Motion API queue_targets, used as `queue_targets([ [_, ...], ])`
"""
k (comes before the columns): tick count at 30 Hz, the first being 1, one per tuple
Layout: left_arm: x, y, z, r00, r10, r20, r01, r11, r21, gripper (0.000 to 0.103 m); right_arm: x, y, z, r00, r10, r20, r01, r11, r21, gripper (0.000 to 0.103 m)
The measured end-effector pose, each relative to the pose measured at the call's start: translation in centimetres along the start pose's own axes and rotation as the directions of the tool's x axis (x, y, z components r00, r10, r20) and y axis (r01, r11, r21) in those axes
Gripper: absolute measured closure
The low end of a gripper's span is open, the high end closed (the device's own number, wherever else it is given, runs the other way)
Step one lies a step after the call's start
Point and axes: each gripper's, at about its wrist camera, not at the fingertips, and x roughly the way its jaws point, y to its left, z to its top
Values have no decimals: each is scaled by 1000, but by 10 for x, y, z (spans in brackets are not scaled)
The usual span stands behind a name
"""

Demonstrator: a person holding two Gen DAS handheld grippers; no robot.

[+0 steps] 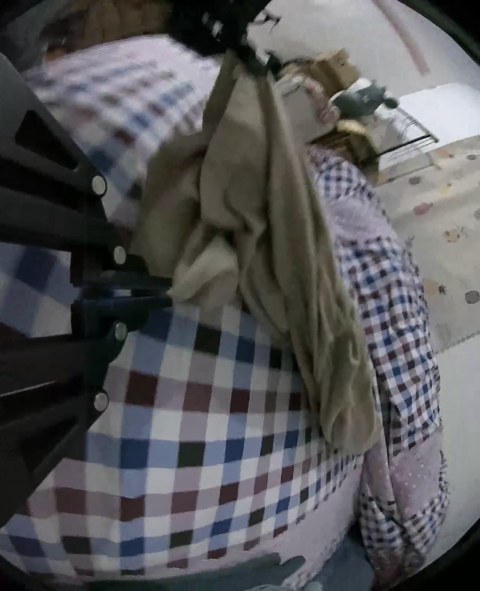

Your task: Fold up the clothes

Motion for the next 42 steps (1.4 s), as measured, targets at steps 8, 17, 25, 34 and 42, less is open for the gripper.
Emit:
queue_targets([
  [8, -40, -34, 17, 992, -88, 96, 79, 992, 94, 101, -52, 77, -25, 975, 220, -18, -221, 968, -115, 102],
  [17, -77, -79, 17, 974, -205, 95, 178, 955, 236, 101, -74, 149, -72, 926, 349, -145, -374, 901, -221, 98],
  [25, -76, -86, 5, 967, -255, 0, 248, 941, 228, 101, -123, 135, -72, 986, 134, 95, -104, 957, -269, 51],
  [34, -58, -129, -24, 898, -381, -219, 432, 855, 286, 101, -144, 171, -59, 930, 24, 367, 130, 912, -389, 50],
  [42, -52, -118, -29, 946, -232, -227, 301, 891, 341, 63, -124, 145, -62, 942, -96, 323, 216, 908, -358, 67],
])
